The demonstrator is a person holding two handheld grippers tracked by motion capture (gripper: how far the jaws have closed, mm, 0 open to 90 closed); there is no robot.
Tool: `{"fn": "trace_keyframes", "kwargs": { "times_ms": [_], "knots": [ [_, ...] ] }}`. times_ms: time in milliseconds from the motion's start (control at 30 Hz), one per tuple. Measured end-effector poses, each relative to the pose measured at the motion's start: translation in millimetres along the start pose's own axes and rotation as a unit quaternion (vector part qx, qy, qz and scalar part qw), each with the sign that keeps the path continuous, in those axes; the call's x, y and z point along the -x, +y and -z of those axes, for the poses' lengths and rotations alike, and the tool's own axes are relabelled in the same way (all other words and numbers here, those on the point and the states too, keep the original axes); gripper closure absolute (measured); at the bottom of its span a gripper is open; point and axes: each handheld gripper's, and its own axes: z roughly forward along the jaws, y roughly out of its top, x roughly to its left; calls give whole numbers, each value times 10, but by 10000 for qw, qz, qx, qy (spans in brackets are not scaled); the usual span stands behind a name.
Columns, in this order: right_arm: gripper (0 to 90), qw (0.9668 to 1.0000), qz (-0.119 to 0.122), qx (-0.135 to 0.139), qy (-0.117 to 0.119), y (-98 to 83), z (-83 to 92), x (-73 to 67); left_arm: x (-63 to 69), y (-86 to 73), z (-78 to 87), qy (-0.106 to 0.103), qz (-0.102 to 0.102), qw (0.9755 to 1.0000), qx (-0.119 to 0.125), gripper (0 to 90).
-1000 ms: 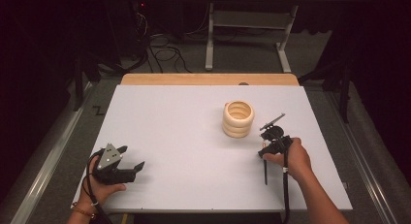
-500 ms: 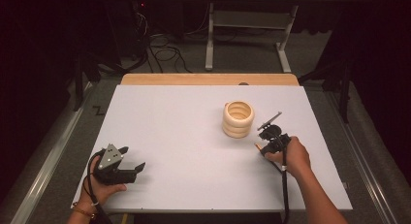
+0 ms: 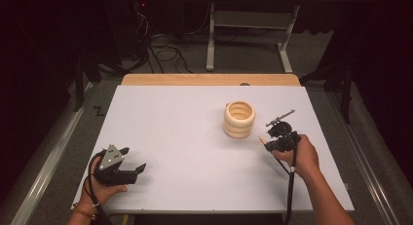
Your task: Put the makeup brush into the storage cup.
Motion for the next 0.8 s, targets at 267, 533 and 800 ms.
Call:
{"fn": "trace_keyframes", "kwargs": {
  "times_ms": [267, 533, 800],
  "knots": [
    [851, 9980, 46, 623, -30, 23, 345, 10, 1, 0, -1, -1, 5, 10000, 5, 176],
    [850, 9936, 75, 1124, -64, 46, 565, 28, 3, -2, -7, -3, 4, 10000, -4, 176],
    [850, 9864, 156, 1632, -102, 63, 691, 17, 4, -5, -14, -24, -3, 10000, -22, 176]
  ]
}}
